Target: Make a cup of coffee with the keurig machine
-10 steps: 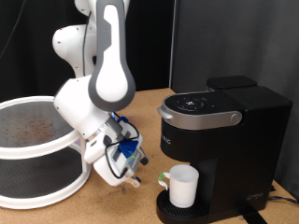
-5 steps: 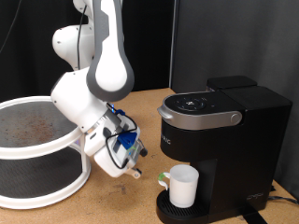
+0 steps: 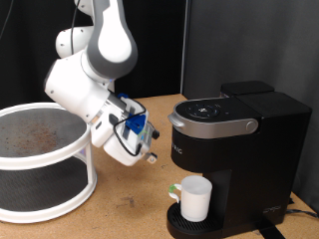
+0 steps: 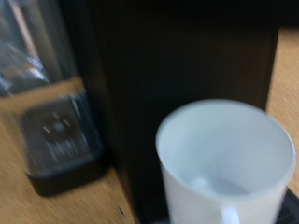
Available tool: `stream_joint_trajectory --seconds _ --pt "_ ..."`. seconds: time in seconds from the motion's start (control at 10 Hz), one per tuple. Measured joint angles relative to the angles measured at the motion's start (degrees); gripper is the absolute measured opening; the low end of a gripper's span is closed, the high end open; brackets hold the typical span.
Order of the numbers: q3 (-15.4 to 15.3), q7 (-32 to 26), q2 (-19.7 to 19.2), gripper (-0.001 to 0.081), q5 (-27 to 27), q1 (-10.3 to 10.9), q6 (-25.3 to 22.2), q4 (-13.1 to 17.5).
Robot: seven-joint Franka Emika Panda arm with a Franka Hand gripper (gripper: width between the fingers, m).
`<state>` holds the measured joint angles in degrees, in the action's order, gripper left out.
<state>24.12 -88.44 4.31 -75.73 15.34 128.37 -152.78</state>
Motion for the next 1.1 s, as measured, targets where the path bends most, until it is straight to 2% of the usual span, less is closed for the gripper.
stream_joint_trajectory --seconds 0.1,0.4,0.8,1.1 --pt "0.63 1.38 2.21 0.0807 1.79 -0.67 -1.89 -1.05" --pt "0.73 0.05 2.80 0.0807 3.59 -0.74 -2.11 -1.35" --pt "2.92 -5.42 11.05 0.0807 3.64 -2.61 -8.69 -2.40" --pt "2.91 -5.55 17.78 0.0807 4.37 -3.36 -9.47 -2.50"
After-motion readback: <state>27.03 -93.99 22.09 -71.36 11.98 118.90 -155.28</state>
